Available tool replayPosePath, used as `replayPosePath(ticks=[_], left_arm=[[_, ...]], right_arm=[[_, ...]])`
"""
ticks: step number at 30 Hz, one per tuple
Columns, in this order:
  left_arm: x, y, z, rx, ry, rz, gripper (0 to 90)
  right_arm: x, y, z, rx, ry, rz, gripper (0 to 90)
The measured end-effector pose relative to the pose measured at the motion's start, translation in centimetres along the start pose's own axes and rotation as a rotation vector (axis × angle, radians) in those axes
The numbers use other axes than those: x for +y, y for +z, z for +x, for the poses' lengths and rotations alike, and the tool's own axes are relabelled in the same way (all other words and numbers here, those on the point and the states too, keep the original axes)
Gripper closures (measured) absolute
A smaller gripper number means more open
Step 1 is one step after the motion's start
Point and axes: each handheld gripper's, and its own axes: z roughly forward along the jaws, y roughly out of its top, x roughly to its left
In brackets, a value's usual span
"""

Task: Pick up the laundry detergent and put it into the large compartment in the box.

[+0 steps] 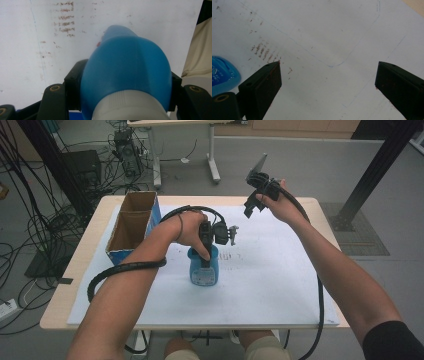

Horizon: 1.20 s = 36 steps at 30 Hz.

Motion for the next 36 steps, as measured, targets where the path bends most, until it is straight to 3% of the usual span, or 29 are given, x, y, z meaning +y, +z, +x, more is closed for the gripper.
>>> replayPosePath(ticks=[22,30,36], left_arm=[[-0.2,0.0,0.0,0.002,-0.024,-0.005,37.6],[-0.2,-0.2,0.5,-0.021,-0.089,-0.002,37.7],[-0.3,-2.4,0.5,-0.013,-0.171,0.006,37.7]], right_arm=[[-0.1,0.2,-0.1,0.001,-0.001,0.003,7.0],[-0.3,0.3,-0.2,0.004,0.0,0.004,6.9],[-0.4,0.4,-0.2,0.002,0.009,0.006,6.9]])
